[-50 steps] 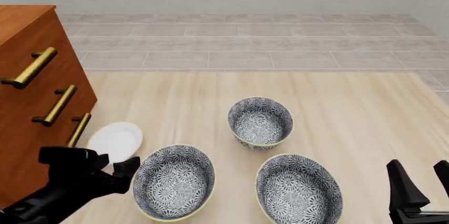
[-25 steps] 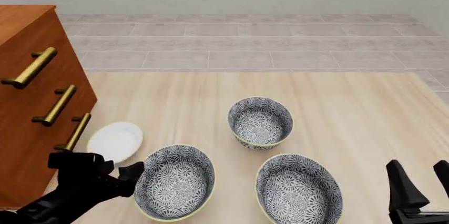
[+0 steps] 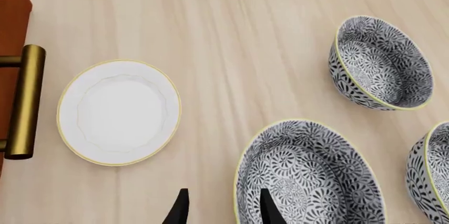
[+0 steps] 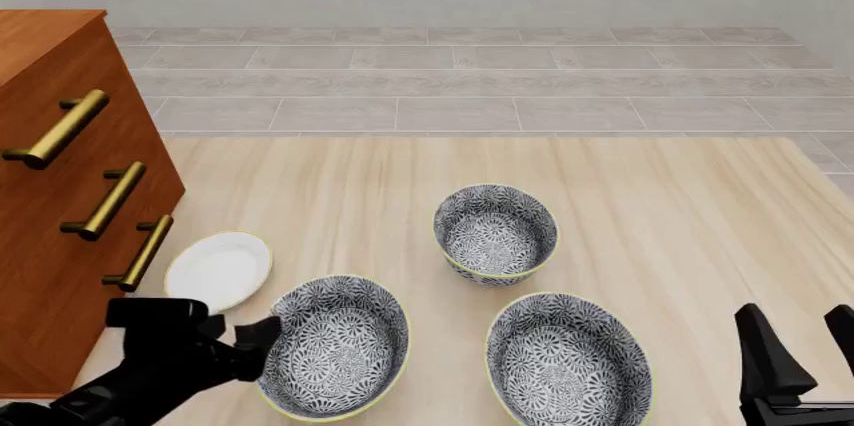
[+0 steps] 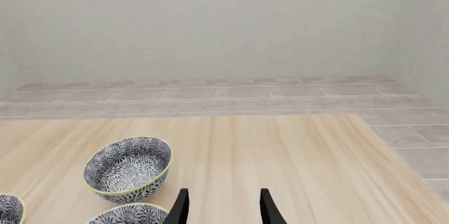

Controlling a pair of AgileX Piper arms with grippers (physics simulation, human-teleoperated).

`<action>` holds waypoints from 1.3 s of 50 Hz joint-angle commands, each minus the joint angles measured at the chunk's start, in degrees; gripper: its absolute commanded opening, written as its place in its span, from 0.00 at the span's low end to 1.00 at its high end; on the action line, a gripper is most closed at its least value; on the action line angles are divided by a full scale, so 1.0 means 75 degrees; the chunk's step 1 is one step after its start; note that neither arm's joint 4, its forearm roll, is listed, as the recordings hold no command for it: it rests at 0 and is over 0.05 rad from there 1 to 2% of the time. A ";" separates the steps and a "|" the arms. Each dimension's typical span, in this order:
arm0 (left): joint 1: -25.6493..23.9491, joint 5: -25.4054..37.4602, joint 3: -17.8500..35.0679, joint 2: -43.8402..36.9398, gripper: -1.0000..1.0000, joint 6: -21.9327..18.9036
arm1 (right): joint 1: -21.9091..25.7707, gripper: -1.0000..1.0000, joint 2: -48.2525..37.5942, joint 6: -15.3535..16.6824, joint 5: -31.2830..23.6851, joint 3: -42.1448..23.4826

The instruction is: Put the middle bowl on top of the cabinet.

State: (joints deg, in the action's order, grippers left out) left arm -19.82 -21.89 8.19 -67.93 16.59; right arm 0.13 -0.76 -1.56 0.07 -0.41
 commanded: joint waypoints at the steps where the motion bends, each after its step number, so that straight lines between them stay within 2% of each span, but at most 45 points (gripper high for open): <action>1: -0.0084 -0.0202 -0.0055 -0.0183 1.00 0.0055 | -0.0011 1.00 0.0003 -0.0021 0.0015 0.0013; 65: -0.0262 -0.0626 -0.0152 -0.0686 1.00 0.0158 | -0.0050 1.00 0.0043 -0.0083 -0.0001 0.0023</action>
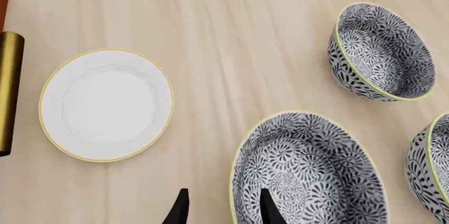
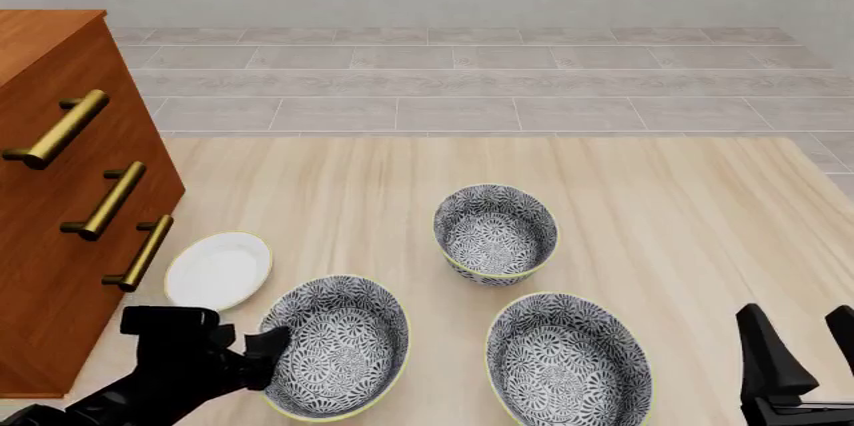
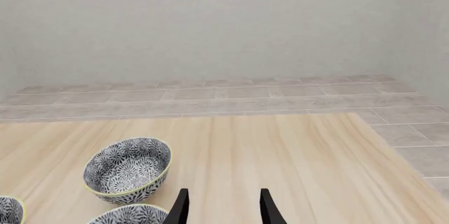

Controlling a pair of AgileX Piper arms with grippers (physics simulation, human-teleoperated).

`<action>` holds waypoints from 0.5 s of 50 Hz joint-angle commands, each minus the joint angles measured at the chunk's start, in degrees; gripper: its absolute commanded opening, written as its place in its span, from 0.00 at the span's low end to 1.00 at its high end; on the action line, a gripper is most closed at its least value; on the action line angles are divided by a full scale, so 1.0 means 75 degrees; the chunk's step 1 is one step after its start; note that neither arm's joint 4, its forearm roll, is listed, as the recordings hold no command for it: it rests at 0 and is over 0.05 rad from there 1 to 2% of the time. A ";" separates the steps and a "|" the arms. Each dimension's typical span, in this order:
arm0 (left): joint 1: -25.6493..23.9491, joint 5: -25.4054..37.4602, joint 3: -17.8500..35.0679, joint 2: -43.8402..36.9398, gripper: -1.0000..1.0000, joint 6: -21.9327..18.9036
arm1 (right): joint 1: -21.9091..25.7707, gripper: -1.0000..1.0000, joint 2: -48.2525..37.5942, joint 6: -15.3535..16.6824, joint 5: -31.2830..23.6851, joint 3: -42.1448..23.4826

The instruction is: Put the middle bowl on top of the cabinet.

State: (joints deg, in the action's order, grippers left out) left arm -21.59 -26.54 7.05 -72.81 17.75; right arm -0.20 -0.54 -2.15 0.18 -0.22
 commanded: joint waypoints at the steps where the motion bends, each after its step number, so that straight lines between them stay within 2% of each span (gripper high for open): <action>1: -0.0033 0.0007 0.0005 -0.0030 1.00 0.0002 | -0.0002 1.00 0.0010 -0.0004 -0.0013 -0.0002; 12: -0.0039 0.0054 0.0013 0.0004 1.00 -0.0008 | 0.0007 1.00 -0.0016 -0.0016 -0.0008 -0.0017; 13: -0.0168 -0.0069 -0.0037 -0.0064 1.00 0.0278 | 0.0006 1.00 -0.0009 -0.0019 -0.0006 -0.0007; 15: -0.0050 -0.0032 -0.0006 -0.0056 1.00 0.0052 | 0.0009 1.00 -0.0014 -0.0022 0.0000 -0.0007; 23: 0.0034 0.0128 0.0025 0.0113 1.00 -0.0065 | 0.0005 1.00 0.0003 -0.0036 -0.0004 0.0003; 24: 0.0019 0.0150 0.0029 0.0142 0.00 -0.0051 | 0.0006 1.00 0.0002 -0.0036 -0.0003 0.0003; 25: 0.0053 0.0178 0.0035 0.0167 0.00 -0.0087 | 0.0006 1.00 0.0001 -0.0036 -0.0002 0.0003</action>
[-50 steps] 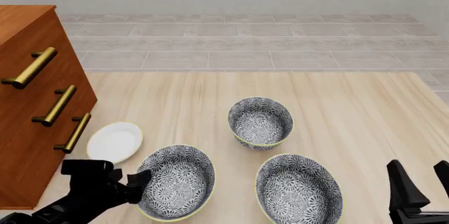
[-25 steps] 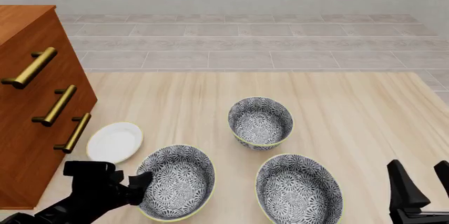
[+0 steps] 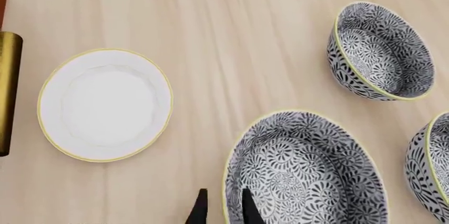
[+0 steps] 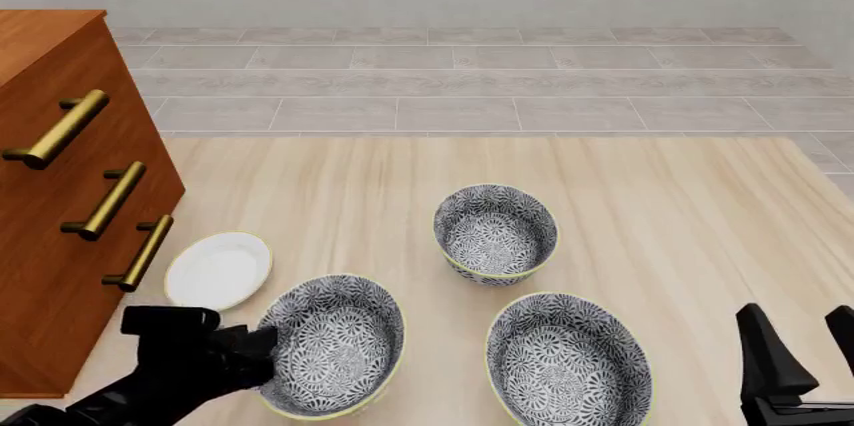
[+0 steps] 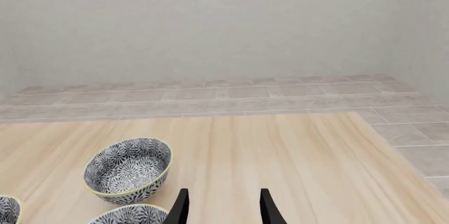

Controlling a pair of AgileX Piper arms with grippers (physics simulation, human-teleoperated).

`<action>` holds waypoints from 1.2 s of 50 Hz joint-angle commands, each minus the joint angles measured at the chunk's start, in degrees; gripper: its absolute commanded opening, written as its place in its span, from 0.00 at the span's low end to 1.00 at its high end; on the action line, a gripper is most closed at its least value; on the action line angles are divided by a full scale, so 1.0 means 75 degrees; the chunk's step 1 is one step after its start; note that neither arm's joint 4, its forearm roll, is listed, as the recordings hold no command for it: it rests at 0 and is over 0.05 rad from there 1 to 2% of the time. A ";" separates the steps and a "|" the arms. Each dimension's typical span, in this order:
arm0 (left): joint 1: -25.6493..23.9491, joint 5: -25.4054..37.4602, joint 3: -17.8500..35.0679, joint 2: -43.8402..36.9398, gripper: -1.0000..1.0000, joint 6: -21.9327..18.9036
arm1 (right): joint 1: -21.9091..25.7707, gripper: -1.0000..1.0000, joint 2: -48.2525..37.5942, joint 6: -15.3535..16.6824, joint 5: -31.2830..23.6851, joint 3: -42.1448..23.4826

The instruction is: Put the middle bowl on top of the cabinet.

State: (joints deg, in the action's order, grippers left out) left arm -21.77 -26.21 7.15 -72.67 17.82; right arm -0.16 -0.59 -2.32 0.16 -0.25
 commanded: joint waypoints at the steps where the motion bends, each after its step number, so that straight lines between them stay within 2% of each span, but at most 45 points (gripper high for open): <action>1: 0.0079 0.0148 0.0023 0.0174 0.00 -0.0103 | 0.0002 1.00 0.0008 -0.0012 0.0001 0.0008; 25: 0.0181 0.0249 0.0091 0.0220 0.00 -0.0334 | -0.0020 1.00 0.0005 -0.0082 0.0004 -0.0001; 29: 0.0408 0.0326 0.0275 -0.0286 0.00 -0.0484 | -0.0036 1.00 0.0015 -0.0104 -0.0001 0.0003; 38: 0.0325 0.0650 0.0577 -0.0564 0.00 -0.0543 | -0.0048 1.00 0.0030 -0.0138 -0.0001 0.0011; 40: 0.0269 0.0755 0.0637 -0.0479 0.00 -0.0598 | -0.0053 1.00 0.0028 -0.0144 -0.0001 0.0007; 42: 0.0044 0.0903 0.0657 -0.0213 0.00 -0.0365 | -0.0055 1.00 0.0031 -0.0144 -0.0001 0.0009; 48: 0.0028 0.1222 0.0743 0.0227 0.00 -0.0616 | -0.0058 1.00 0.0029 -0.0154 0.0012 0.0016; 51: -0.0242 0.1446 0.0800 0.0518 0.00 -0.0405 | -0.0060 1.00 0.0031 -0.0156 0.0013 0.0019; 53: -0.0290 0.1630 0.0892 0.0397 0.00 -0.0063 | -0.0065 1.00 0.0030 -0.0164 0.0008 0.0013; 56: -0.0396 0.1870 0.0973 0.0806 0.00 -0.0146 | -0.0069 1.00 0.0024 -0.0167 0.0010 0.0008; 58: -0.0445 0.2086 0.1077 0.0957 0.00 0.0161 | -0.0064 1.00 0.0021 -0.0169 0.0012 0.0007; 60: -0.0427 0.2340 0.1194 0.1163 0.00 0.0166 | -0.0063 1.00 0.0018 -0.0172 0.0009 0.0002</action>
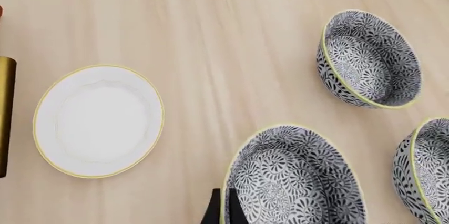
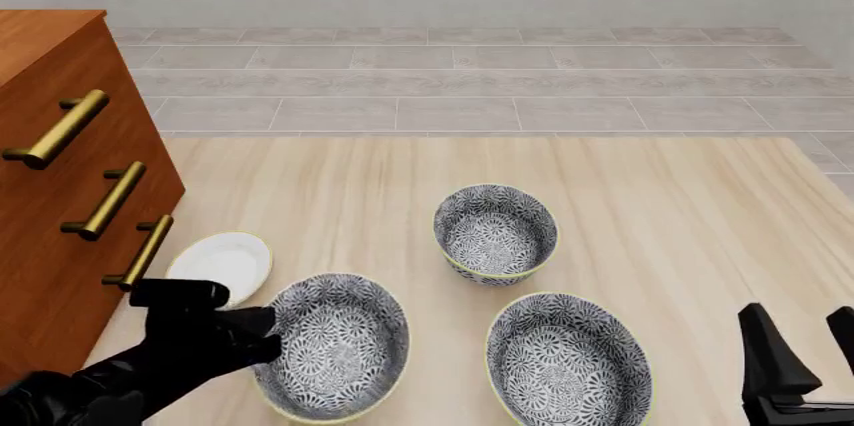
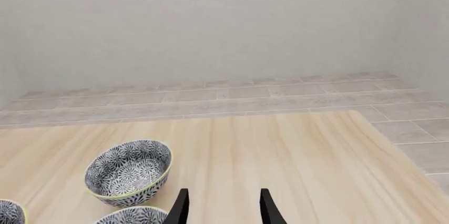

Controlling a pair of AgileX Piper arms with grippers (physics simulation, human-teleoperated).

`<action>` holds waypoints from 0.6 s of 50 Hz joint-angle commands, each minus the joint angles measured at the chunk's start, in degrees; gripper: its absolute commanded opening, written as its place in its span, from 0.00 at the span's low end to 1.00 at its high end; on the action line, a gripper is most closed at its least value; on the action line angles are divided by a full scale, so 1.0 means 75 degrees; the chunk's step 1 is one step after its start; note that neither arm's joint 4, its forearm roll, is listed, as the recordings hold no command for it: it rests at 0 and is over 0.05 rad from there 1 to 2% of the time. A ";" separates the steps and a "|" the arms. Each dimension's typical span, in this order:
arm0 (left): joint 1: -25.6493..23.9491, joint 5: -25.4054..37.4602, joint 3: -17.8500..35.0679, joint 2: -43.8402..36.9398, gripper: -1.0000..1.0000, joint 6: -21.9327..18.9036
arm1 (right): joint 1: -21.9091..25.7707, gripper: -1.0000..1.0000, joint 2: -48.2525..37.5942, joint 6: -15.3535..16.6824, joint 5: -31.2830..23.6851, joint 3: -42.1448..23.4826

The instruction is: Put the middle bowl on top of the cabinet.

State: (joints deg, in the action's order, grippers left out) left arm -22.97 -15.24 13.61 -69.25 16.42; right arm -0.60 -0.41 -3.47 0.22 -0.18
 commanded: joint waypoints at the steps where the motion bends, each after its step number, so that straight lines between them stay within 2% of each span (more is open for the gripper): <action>1: -0.0347 0.0936 0.0362 0.0746 0.00 0.0470 | -0.0004 1.00 -0.0004 -0.0020 0.0000 -0.0005; 17: -0.0307 0.2144 0.1182 0.1242 0.00 0.1016 | -0.0006 1.00 -0.0003 -0.0027 0.0000 0.0002; 30: -0.0219 0.2603 0.1570 0.1511 0.00 0.1408 | 0.0024 1.00 -0.0004 0.0012 -0.0002 0.0006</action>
State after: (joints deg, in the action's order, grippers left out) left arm -24.87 1.34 22.84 -59.59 24.84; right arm -0.52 -0.45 -3.52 0.24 -0.16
